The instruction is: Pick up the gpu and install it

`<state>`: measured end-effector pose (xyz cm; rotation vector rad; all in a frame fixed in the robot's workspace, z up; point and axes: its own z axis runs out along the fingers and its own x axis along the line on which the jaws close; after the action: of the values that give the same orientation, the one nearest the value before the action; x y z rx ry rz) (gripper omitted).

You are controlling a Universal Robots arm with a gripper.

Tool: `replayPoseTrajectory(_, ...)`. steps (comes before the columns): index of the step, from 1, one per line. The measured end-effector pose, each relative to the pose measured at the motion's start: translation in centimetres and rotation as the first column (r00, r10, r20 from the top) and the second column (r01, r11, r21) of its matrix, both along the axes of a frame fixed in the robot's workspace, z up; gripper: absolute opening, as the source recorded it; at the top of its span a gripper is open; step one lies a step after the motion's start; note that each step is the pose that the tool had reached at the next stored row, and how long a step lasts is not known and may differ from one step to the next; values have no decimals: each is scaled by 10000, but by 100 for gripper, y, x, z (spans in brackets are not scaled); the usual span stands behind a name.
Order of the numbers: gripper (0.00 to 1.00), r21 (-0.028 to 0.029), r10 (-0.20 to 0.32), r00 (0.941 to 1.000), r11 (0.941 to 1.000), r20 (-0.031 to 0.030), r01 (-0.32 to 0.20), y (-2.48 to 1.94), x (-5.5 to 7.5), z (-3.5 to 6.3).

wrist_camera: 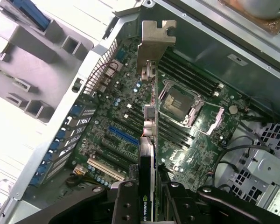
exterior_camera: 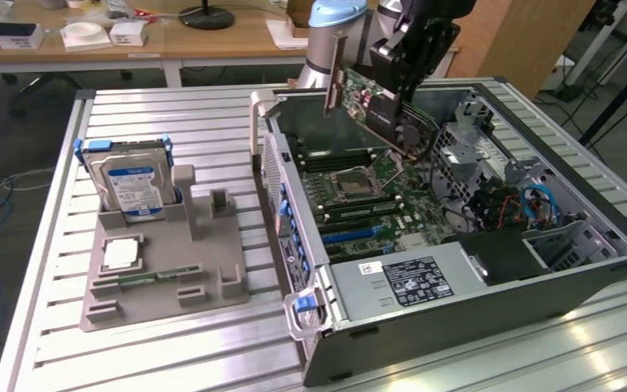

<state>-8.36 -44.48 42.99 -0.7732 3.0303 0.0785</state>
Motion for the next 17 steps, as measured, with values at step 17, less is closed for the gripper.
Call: replayPoseTrajectory(17, 26, 0, 898, 9960, 9960, 0, -898, 0, 0, -9)
